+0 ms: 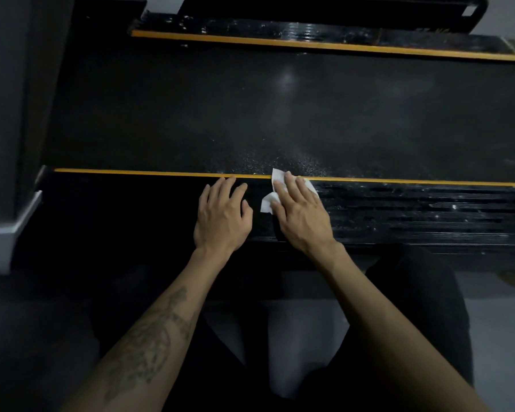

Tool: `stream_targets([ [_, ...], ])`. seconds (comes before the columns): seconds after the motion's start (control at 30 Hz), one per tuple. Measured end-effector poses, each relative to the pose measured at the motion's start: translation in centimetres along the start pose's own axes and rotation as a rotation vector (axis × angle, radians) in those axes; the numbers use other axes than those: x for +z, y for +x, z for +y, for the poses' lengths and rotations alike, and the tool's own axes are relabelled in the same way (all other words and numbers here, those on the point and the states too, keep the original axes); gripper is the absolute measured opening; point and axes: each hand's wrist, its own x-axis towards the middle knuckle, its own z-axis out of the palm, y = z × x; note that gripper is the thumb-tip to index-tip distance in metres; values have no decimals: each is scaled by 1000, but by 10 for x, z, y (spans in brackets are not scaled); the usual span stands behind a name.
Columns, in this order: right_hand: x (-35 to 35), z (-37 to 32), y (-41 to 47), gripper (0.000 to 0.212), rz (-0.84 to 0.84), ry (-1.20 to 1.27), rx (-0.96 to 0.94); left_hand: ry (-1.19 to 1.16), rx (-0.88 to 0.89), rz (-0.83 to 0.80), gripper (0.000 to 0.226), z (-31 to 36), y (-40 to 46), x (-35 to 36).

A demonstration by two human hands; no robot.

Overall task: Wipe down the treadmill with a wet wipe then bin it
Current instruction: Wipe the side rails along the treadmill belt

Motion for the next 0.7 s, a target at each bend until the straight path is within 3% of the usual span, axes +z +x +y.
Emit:
stream_targets([
  [0.13,4,-18,19,59,-21,17,34,4,5,-9,42,0,0,0],
  [0.3,-2,-7,-3,55,-1,61,-144,5,61,-18,42,-1,-1,-1],
  [0.5,-7,11,8,55,-25,-1,-93,29,64,-92,41,2,1,-6],
  [0.7,-11,13,-3,57,21,-1,85,112,-12,-152,27,27,12,-5],
])
